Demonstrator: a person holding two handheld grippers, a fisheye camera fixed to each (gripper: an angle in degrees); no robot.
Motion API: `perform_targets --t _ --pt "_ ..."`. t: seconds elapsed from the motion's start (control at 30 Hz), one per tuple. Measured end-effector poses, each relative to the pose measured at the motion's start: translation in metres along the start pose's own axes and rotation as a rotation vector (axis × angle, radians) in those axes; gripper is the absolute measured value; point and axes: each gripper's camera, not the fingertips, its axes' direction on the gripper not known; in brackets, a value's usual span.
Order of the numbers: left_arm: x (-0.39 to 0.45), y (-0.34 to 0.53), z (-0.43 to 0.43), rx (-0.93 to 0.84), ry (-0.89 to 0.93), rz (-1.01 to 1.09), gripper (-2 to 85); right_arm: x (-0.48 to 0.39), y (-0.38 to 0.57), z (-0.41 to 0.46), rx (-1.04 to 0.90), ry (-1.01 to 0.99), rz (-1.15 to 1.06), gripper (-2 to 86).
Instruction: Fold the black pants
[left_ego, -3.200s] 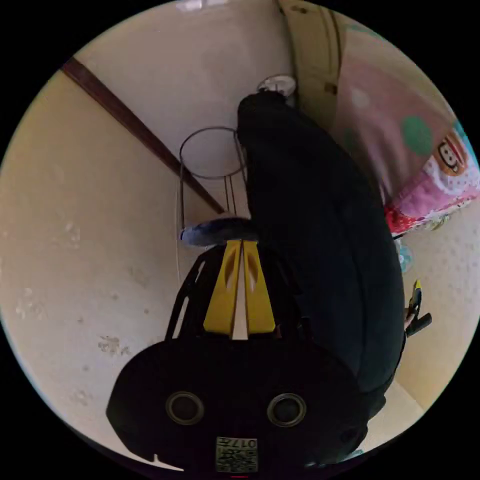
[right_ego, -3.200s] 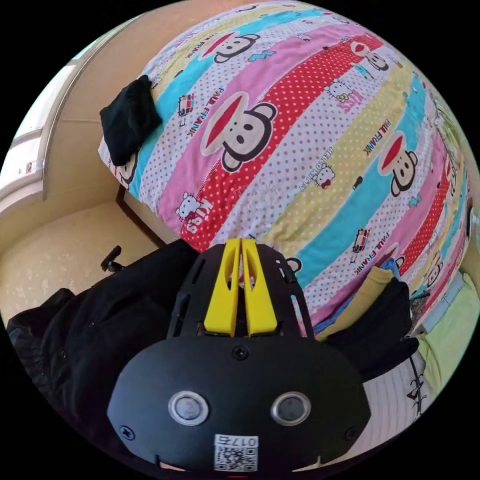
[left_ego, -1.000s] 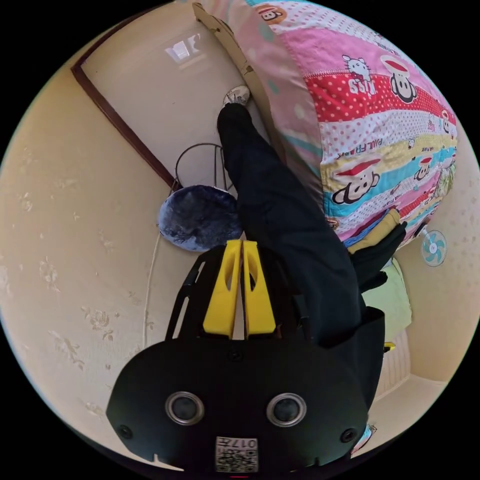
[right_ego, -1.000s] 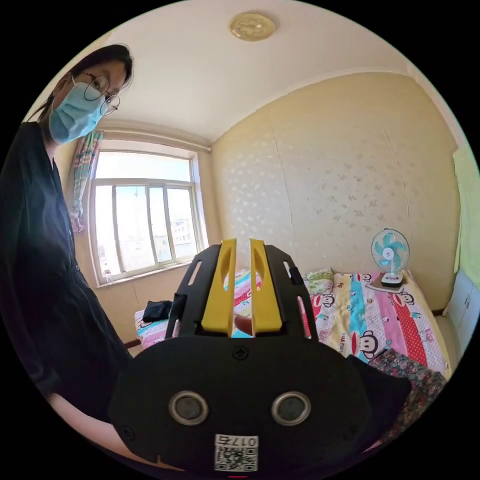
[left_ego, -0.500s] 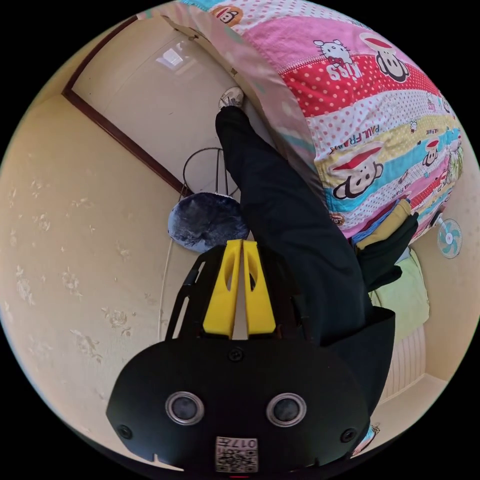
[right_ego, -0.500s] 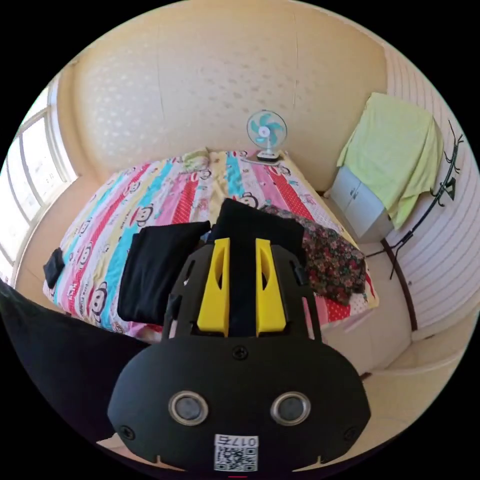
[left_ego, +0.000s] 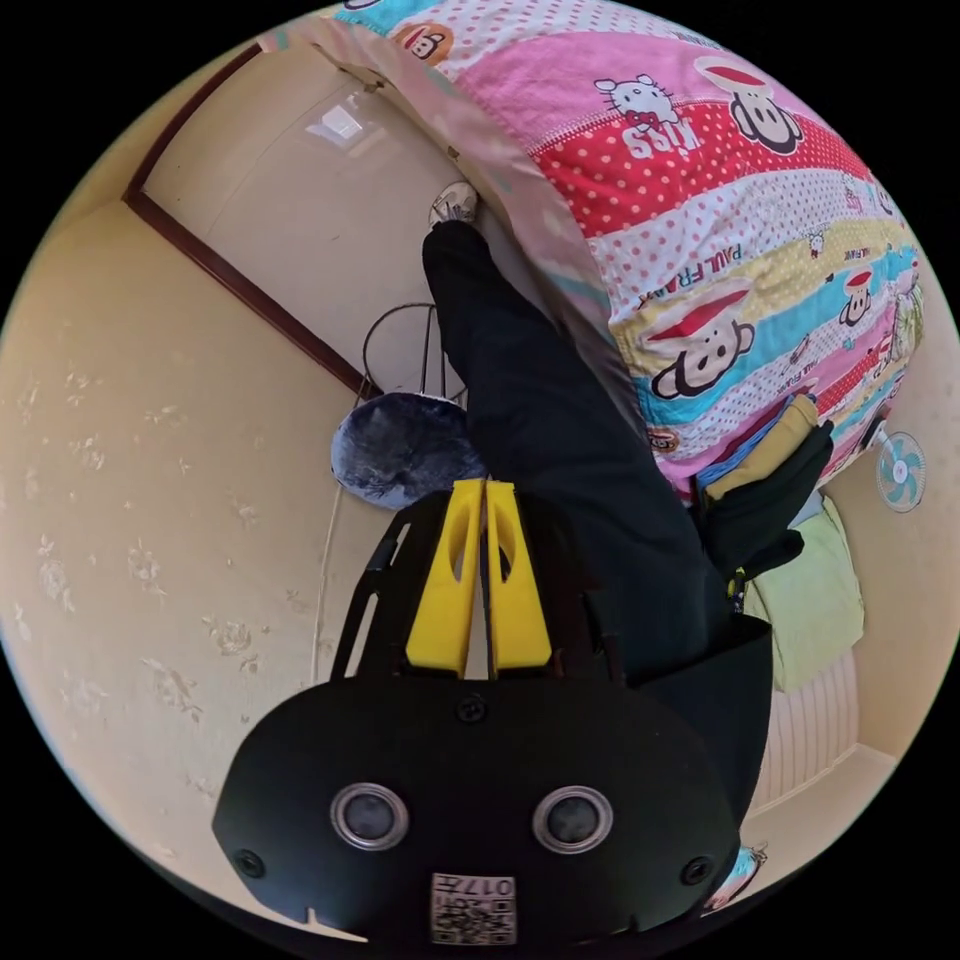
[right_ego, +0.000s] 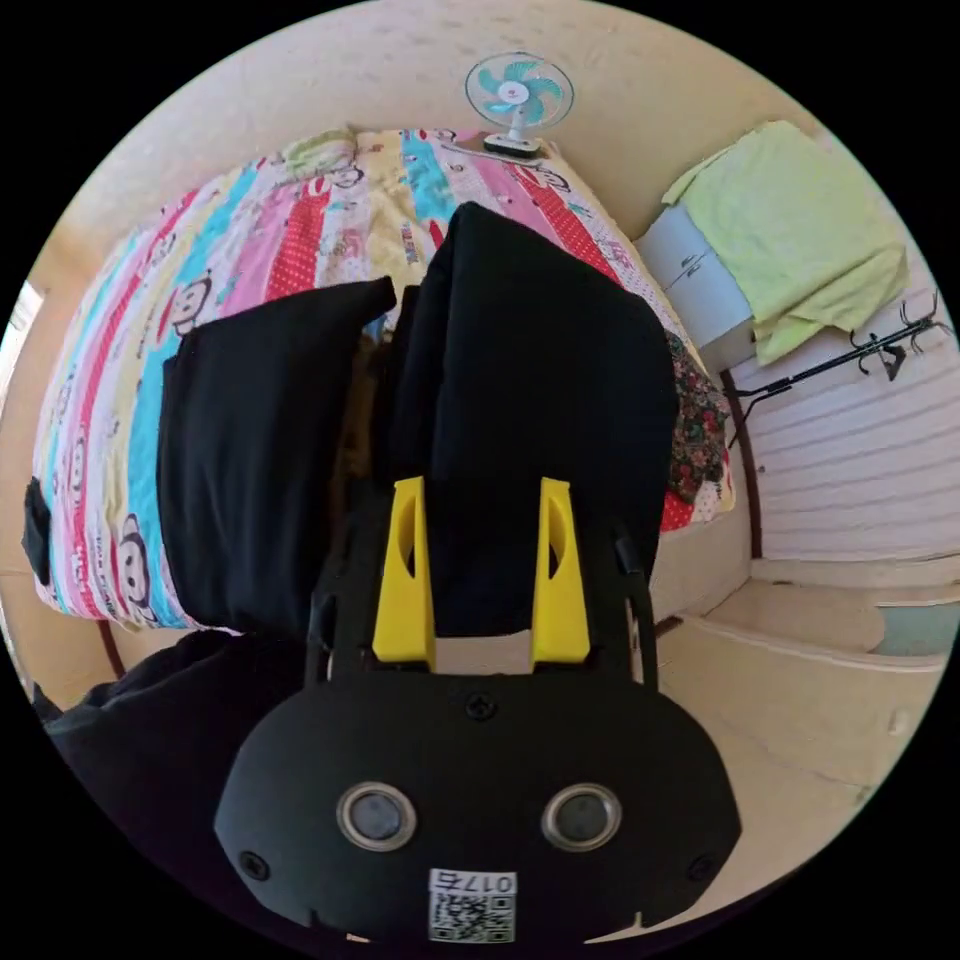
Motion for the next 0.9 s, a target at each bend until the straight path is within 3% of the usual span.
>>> perform_targets --t 0.13,0.2,0.3,0.43,0.63,0.8,0.9 --pt "0.013 -0.006 0.010 0.034 0.060 0.038 -0.5 -0.031 0.006 0.021 -0.042 0.157 -0.117 6.5" --pt "0.014 -0.007 0.018 0.041 0.076 0.048 -0.5 -0.033 0.016 0.005 0.062 0.394 -0.063 5.1" --pt "0.002 -0.007 0.039 0.022 0.086 0.036 -0.5 -0.017 0.017 -0.020 0.199 0.551 0.041 4.3" --pt "-0.043 -0.002 0.069 -0.036 0.121 -0.076 -0.5 -0.003 0.006 -0.067 0.373 0.623 0.141 3.9" --pt "-0.110 0.013 0.093 0.037 0.349 -0.189 -0.5 -0.064 0.013 -0.193 0.814 0.679 0.206 3.4" --pt "-0.128 0.013 0.087 0.223 0.540 -0.097 -0.5 -0.168 0.055 -0.291 1.177 0.717 0.169 3.6" --pt "-0.117 0.006 0.063 0.322 0.658 0.091 -0.4 -0.220 0.092 -0.351 1.356 0.691 0.157 3.8"
